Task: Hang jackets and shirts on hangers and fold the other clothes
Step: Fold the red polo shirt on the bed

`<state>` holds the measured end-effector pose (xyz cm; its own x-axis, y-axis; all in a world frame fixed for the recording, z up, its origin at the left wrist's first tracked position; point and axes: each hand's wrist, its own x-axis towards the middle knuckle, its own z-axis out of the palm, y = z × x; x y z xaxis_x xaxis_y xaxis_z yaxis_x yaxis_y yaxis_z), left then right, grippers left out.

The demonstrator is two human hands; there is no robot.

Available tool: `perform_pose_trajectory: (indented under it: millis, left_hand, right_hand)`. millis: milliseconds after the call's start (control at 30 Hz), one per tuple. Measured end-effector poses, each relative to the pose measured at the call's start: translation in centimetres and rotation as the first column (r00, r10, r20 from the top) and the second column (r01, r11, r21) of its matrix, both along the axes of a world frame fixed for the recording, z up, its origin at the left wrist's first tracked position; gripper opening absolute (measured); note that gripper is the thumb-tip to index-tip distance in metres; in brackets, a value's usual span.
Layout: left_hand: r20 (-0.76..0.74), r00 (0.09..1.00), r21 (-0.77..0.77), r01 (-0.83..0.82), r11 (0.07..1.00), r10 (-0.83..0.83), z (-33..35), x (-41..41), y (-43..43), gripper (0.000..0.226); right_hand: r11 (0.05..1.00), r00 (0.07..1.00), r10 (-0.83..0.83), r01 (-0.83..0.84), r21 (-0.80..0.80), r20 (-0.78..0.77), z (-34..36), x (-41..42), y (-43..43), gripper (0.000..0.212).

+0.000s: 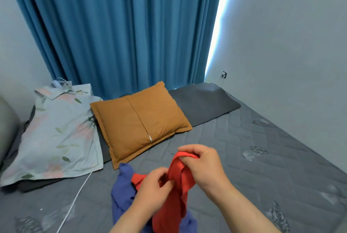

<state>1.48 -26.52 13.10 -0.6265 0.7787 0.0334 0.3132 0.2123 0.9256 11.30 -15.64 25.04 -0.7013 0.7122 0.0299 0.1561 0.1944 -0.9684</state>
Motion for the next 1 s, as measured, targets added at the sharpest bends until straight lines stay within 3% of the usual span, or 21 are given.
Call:
perform_pose_trajectory:
  millis: [33,100,167,233,333,400,433,467,533,667,767,833,900,1000]
  left_hand:
    - [-0.019,1.0,-0.027,-0.011,1.0,0.01,0.4,0.0,0.2,0.012]
    - [-0.061,0.997,-0.11,-0.044,0.993,0.037,0.9,0.0,0.5,0.027]
    - [0.011,0.993,-0.139,-0.112,0.984,0.114,2.1,0.4,0.7,0.033]
    - [0.091,0.981,-0.077,-0.167,0.983,0.174,4.4,1.7,1.4,0.025]
    - [0.095,0.994,-0.004,-0.056,0.998,0.056,8.4,5.1,3.3,0.034]
    - [-0.017,0.998,-0.089,0.064,0.994,-0.066,9.4,7.1,5.1,0.041]
    - [-0.053,0.993,-0.149,0.099,0.984,-0.108,9.8,8.0,5.9,0.032]
    - [-0.063,0.99,-0.2,0.111,0.973,-0.126,9.9,8.5,6.8,0.021]
    - [-0.07,0.992,-0.258,0.084,0.962,-0.106,9.7,8.8,8.1,0.022]
    - [-0.066,0.997,-0.171,0.036,0.985,-0.048,11.5,8.1,9.9,0.022]
    - [-0.139,0.99,-0.056,0.022,0.998,-0.03,15.3,6.6,11.1,0.016]
    - [-0.315,0.941,-0.095,0.102,0.99,-0.127,18.5,5.3,11.2,0.022]
    - [-0.565,0.781,-0.235,0.157,0.959,-0.266,21.5,3.5,11.4,0.022]
    - [-0.735,0.603,-0.308,0.111,0.945,-0.311,24.5,0.7,12.0,0.02]
  right_hand:
    - [0.999,0.999,-0.015,0.016,0.027,-0.031,1.5,0.4,0.2,0.035]
    - [0.995,0.994,-0.036,0.045,0.087,-0.1,4.9,1.2,0.9,0.033]
    - [0.986,0.985,-0.07,0.092,0.138,-0.157,8.4,2.4,1.8,0.032]
    - [0.972,0.974,-0.118,0.153,0.179,-0.193,11.2,3.7,3.2,0.029]
    - [0.943,0.967,-0.18,0.222,0.25,-0.179,14.9,5.7,4.7,0.021]
    - [0.941,0.967,-0.196,0.232,0.247,-0.162,16.9,7.1,5.3,0.021]
    - [0.944,0.966,-0.201,0.236,0.231,-0.164,18.0,7.9,5.6,0.02]
    - [0.944,0.962,-0.209,0.245,0.22,-0.174,19.1,8.7,6.0,0.019]
    - [0.925,0.951,-0.255,0.293,0.242,-0.177,21.4,10.6,7.3,0.021]
    - [0.842,0.922,-0.358,0.387,0.375,-0.148,24.9,15.2,10.9,0.024]
    - [0.73,0.87,-0.493,0.428,0.532,-0.024,26.1,18.7,14.0,0.023]
    - [0.684,0.809,-0.584,0.45,0.574,0.062,26.4,20.9,16.1,0.029]
    - [0.682,0.77,-0.627,0.468,0.563,0.119,26.5,23.1,17.7,0.033]
    - [0.722,0.751,-0.631,0.479,0.499,0.192,26.0,25.6,19.0,0.029]
